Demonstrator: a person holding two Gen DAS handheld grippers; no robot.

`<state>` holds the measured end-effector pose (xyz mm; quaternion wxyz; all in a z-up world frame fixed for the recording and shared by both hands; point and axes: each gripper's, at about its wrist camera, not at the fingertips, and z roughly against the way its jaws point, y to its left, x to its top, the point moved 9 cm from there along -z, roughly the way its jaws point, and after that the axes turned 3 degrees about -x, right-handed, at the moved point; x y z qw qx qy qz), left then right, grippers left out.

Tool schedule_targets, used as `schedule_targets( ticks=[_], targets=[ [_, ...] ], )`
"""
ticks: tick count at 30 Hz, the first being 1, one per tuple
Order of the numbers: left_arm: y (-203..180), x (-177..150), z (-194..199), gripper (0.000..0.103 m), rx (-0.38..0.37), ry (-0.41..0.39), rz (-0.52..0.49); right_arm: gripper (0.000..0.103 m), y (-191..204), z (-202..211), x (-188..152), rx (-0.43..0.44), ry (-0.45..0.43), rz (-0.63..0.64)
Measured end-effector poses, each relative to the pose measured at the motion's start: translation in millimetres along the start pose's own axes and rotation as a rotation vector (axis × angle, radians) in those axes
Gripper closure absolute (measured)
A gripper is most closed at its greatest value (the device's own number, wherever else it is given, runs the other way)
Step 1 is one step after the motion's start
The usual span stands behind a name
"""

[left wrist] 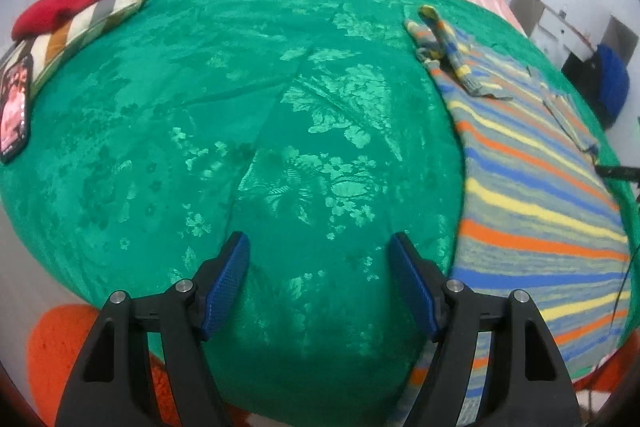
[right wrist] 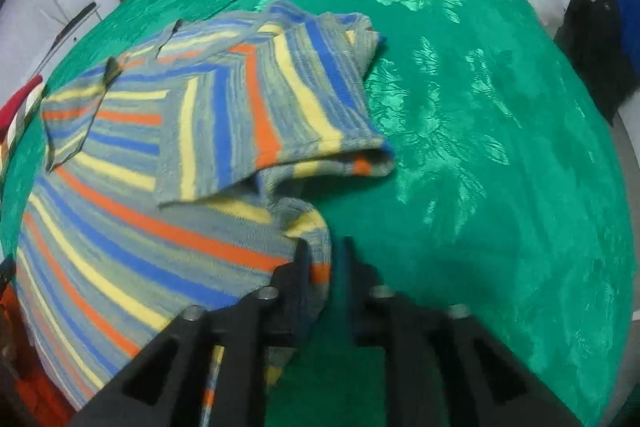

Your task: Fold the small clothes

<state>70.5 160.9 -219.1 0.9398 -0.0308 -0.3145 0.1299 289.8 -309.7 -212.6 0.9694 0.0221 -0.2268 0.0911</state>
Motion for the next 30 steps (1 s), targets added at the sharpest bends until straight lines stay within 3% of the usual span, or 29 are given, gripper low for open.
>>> schedule_targets(
  ticks=[1, 2, 3, 5, 8, 12, 13, 14, 15, 18, 23, 27, 30],
  targets=[
    [0, 0, 0, 0.028, 0.001, 0.0, -0.001, 0.048, -5, 6, 1, -0.05, 0.002, 0.015],
    [1, 0, 1, 0.028, 0.006, -0.002, 0.0, 0.048, -8, 21, 3, -0.122, -0.034, 0.063],
    [2, 1, 0, 0.028, 0.01, -0.003, 0.003, 0.048, -3, 32, 8, -0.14, -0.067, 0.108],
    [3, 2, -2, 0.028, 0.014, -0.002, 0.013, 0.048, 27, 51, 15, -0.091, -0.103, 0.227],
    [3, 4, -5, 0.028, 0.028, -0.004, 0.011, 0.048, 93, 55, 18, 0.05, -0.105, 0.422],
    [3, 2, -5, 0.026, 0.051, -0.009, -0.01, 0.049, 125, 18, 32, 0.003, -0.104, 0.528],
    [5, 2, -5, 0.025, 0.056, -0.007, -0.009, 0.052, 120, 2, 38, -0.014, -0.08, 0.5],
    [7, 1, -4, 0.025, 0.055, -0.006, -0.002, 0.062, 112, -9, 40, -0.015, -0.044, 0.459],
    [9, 1, -4, 0.025, 0.053, -0.005, 0.008, 0.1, 99, -15, 43, -0.008, -0.018, 0.399],
    [18, 1, -4, 0.024, 0.042, -0.002, 0.051, 0.1, 48, 13, 60, -0.036, -0.082, 0.261],
    [20, 4, -7, 0.024, 0.039, -0.003, 0.075, 0.1, -117, 82, 77, -0.268, -0.176, -0.003],
    [17, 3, -7, 0.024, 0.062, -0.007, 0.059, 0.1, -225, 99, 48, -0.405, -0.142, -0.187],
    [17, 2, -8, 0.023, 0.077, -0.009, 0.056, 0.1, -257, 84, 8, -0.353, -0.096, -0.312]
  ],
)
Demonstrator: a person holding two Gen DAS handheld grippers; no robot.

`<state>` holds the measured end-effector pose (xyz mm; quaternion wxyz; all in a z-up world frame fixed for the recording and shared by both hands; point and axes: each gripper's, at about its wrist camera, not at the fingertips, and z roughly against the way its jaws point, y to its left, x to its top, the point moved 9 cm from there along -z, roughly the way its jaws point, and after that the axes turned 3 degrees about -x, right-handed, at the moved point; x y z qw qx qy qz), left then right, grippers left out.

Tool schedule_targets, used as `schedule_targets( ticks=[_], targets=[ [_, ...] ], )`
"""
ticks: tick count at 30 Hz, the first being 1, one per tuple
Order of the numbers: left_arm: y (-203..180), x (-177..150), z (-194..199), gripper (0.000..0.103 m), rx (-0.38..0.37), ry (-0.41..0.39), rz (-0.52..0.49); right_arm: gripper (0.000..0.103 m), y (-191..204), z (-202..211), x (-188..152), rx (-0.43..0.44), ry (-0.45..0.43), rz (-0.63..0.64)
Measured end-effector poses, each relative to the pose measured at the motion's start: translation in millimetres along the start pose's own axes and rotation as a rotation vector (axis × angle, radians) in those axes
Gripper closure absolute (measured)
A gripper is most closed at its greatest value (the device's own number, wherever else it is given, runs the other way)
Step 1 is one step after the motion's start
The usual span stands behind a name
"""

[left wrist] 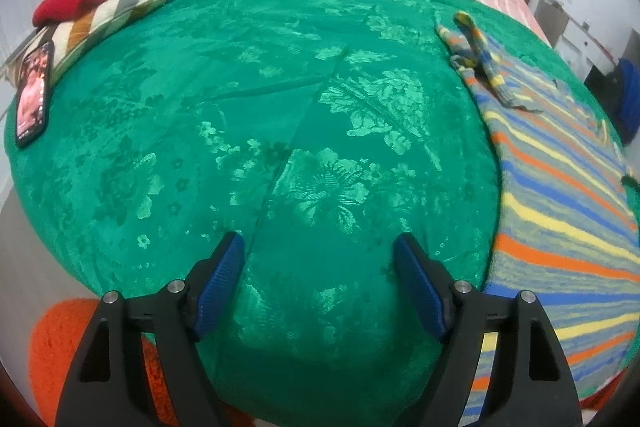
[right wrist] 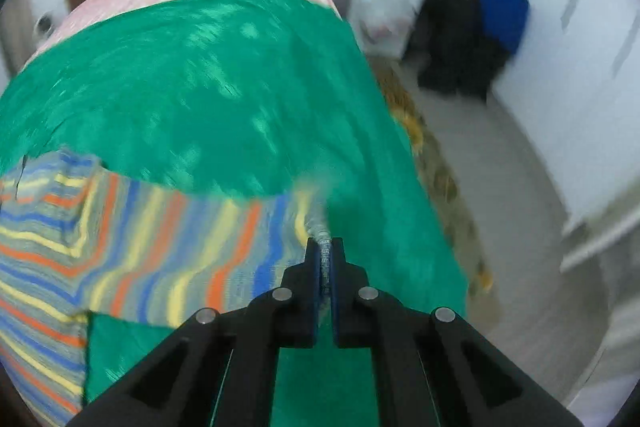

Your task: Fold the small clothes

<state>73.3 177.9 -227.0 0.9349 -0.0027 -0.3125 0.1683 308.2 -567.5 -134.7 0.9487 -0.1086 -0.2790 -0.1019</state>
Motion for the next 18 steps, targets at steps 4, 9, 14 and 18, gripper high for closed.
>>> schedule_targets(
  ticks=[4, 9, 14, 18],
  targets=[
    [0, -1, 0, 0.022, 0.021, -0.007, -0.014, 0.098, 1, -26, -42, 0.113, 0.076, -0.109],
    [1, -1, 0, 0.02, 0.027, -0.011, -0.01, 0.057, -11, -25, -52, 0.373, 0.043, -0.391],
    [1, -1, -1, 0.018, 0.049, -0.018, -0.023, 0.059, -8, -41, -50, 0.481, 0.069, -0.554],
    [2, -1, 0, 0.017, 0.054, -0.019, -0.023, 0.101, -18, -35, -43, 0.293, 0.029, -0.437]
  ],
)
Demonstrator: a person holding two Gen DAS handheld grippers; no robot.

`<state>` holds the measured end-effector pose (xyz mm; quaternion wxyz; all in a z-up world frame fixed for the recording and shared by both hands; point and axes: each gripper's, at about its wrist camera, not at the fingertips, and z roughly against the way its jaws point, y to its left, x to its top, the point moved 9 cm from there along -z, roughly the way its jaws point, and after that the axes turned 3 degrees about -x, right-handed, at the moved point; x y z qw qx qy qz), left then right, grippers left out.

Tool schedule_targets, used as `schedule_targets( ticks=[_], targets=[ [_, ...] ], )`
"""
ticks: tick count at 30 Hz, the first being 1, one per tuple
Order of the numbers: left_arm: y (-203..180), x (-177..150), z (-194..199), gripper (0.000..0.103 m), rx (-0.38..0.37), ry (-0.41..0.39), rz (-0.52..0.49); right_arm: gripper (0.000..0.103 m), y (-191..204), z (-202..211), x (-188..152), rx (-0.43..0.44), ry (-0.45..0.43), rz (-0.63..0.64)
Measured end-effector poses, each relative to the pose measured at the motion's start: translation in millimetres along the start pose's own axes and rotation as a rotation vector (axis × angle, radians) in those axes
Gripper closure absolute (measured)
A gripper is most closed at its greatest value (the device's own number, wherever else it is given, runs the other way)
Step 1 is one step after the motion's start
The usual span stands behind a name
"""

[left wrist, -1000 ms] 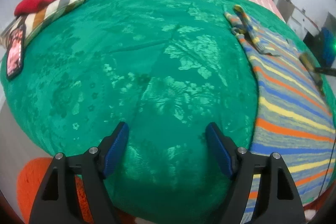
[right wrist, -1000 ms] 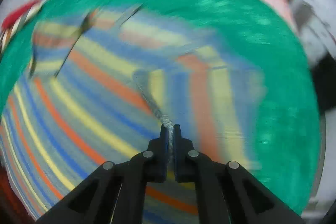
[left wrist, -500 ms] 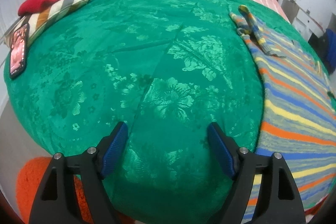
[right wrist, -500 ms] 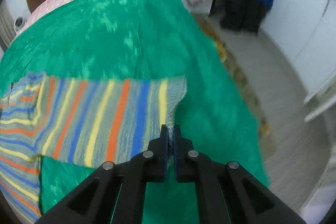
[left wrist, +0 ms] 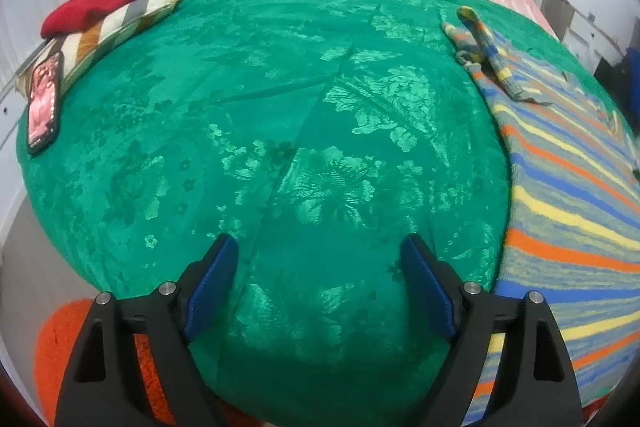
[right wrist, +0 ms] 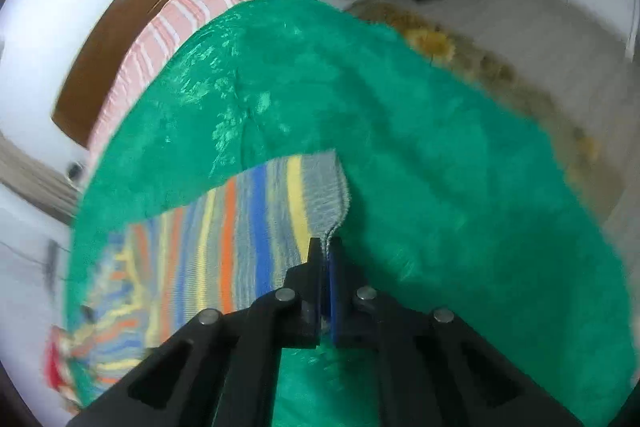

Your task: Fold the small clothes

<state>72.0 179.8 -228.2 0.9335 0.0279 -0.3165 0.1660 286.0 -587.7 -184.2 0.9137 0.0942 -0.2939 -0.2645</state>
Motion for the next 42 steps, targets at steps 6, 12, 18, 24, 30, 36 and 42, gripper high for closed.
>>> schedule_targets(
  ticks=[6, 12, 18, 24, 30, 36, 42],
  targets=[
    [0, 1, -2, 0.015, 0.012, -0.001, -0.004, 0.102, -21, -5, 0, -0.201, -0.007, 0.123],
    [3, 1, -4, 0.008, 0.024, -0.001, 0.003, 0.066, -22, -4, -10, -0.185, 0.003, 0.156],
    [9, 1, -6, 0.0, 0.037, 0.007, 0.025, 0.035, -14, 44, -16, -0.23, -0.165, 0.241],
    [10, 0, -11, 0.0, 0.027, 0.004, 0.031, 0.023, 8, 101, -83, -0.131, -0.252, 0.304],
    [12, -1, -12, 0.0, -0.005, 0.004, 0.045, 0.021, 29, 126, -161, -0.065, -0.291, 0.305],
    [10, -3, -11, 0.0, 0.012, -0.015, 0.016, 0.013, 49, 114, -196, -0.087, -0.301, 0.398],
    [9, -3, -11, 0.0, 0.0, 0.004, 0.011, 0.013, 33, 94, -210, -0.125, -0.268, 0.374]
  ],
)
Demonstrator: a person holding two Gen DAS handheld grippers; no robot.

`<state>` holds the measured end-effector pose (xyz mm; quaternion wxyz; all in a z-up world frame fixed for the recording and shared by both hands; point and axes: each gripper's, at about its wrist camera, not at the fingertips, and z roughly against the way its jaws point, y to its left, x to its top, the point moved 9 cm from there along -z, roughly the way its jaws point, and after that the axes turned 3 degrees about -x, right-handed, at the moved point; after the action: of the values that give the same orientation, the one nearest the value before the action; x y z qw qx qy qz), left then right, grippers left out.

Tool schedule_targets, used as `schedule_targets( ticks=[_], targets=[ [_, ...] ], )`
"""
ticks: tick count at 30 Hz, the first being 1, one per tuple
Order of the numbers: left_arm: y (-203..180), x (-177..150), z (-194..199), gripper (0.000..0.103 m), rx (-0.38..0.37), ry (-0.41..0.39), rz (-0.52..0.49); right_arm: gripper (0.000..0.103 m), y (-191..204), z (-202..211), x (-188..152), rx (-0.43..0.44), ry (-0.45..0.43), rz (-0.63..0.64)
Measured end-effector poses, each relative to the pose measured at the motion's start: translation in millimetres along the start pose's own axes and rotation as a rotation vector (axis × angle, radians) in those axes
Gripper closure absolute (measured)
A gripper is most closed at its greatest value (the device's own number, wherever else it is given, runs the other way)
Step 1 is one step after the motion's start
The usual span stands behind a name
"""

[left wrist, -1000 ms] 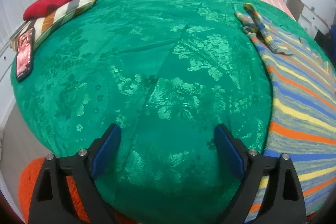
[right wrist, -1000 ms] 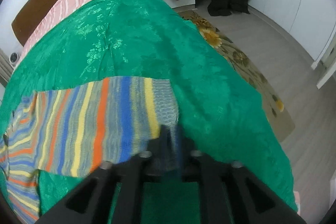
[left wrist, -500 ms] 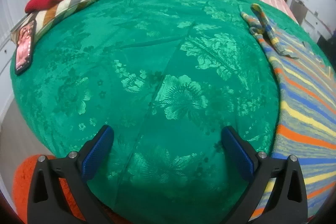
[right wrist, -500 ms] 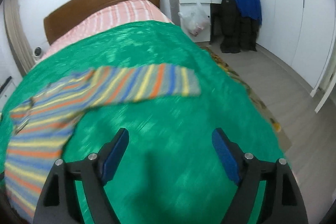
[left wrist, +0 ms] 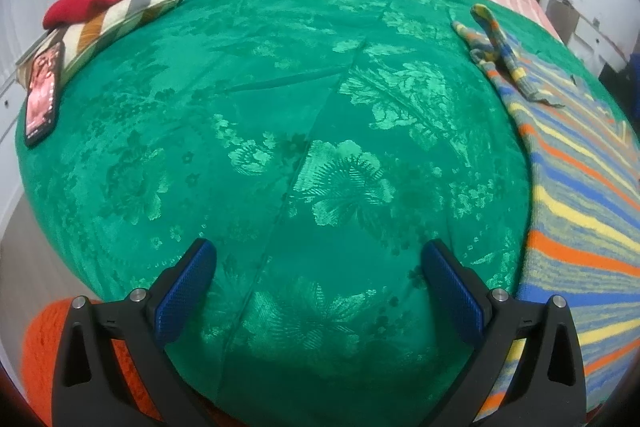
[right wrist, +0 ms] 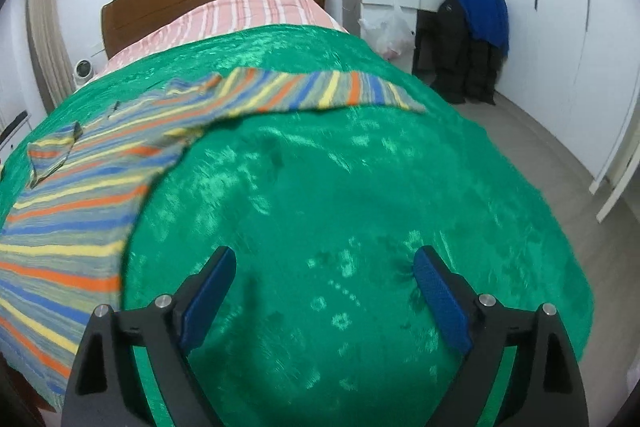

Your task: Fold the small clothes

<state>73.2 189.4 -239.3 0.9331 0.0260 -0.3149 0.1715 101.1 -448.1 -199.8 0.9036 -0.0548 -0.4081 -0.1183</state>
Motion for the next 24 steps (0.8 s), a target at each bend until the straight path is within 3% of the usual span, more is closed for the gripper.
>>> schedule_targets(
  ticks=[3, 6, 9, 11, 13, 15, 17, 19, 22, 24],
  targets=[
    [2, 8, 11, 0.002, 0.026, 0.045, -0.035, 0.009, 1, -2, -3, -0.015, -0.001, 0.019],
    [-14, 44, 48, 0.003, 0.002, -0.077, -0.135, 0.007, 4, -2, -4, -0.019, -0.001, 0.029],
    [-58, 93, 81, 0.002, -0.086, -0.18, -0.32, 0.005, 3, -3, -6, -0.009, -0.006, 0.015],
    [-106, 119, 91, 0.002, -0.143, -0.225, -0.518, 0.003, 4, -5, -7, -0.007, -0.012, 0.009],
    [-156, 126, 77, 0.002, -0.218, -0.19, -0.722, 0.002, 6, -6, -8, -0.016, -0.016, 0.017],
    [-187, 122, 53, 0.008, -0.243, -0.147, -0.851, 0.001, 6, -7, -8, -0.023, -0.017, 0.022],
    [-218, 113, 11, 0.027, -0.204, -0.078, -0.986, 0.001, 6, -6, -8, -0.02, -0.021, 0.016],
    [-234, 110, -27, 0.029, -0.173, -0.006, -1.022, 0.001, 5, -5, -7, -0.014, -0.023, 0.009],
    [-241, 116, -75, 0.03, -0.15, 0.083, -0.963, 0.001, 6, -5, -8, -0.012, -0.023, 0.01],
    [-240, 118, -83, 0.061, -0.211, 0.117, -0.888, 0.001, 6, -5, -8, -0.012, -0.023, 0.013]
  ],
)
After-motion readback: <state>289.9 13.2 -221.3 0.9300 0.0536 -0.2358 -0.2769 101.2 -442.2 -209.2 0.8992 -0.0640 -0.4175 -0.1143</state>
